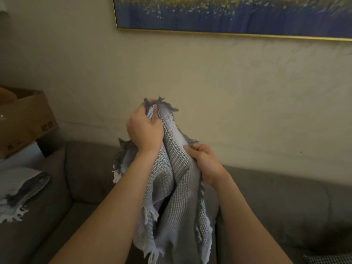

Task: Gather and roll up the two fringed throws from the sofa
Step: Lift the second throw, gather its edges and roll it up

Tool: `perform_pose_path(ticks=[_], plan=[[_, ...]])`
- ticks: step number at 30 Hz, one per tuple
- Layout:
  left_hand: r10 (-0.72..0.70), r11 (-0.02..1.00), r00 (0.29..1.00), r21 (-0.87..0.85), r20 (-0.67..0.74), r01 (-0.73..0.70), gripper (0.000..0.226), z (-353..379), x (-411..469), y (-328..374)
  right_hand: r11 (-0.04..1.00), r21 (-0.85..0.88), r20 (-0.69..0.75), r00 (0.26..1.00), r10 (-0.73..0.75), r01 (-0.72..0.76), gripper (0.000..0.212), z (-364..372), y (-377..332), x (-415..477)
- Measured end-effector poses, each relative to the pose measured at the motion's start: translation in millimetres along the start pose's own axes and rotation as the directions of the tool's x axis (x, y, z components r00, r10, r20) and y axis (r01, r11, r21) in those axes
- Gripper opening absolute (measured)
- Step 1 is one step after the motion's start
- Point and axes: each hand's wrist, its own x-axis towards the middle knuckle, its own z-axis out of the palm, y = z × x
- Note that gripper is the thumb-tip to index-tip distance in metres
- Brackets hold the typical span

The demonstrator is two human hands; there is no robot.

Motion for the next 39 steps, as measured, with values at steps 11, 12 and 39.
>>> perform_pose_path(ticks=[11,12,39], plan=[[0.124,0.983,0.961,-0.160,0.247,-0.085,0.017,10,-8,-4,0.698,-0.689,-0.275,0.820,-0.501,0.195,0.021,-8,53,-16],[0.124,0.983,0.958,-0.166,0.257,-0.082,0.016,11,-9,-6,0.682,-0.708,-0.236,0.846,-0.477,0.187,0.026,-9,58,-17],[-0.148,0.970,0.977,0.213,0.153,0.114,0.019,0,-20,-61,0.584,-0.808,-0.025,0.995,0.094,-0.075,0.053,-52,110,-50]])
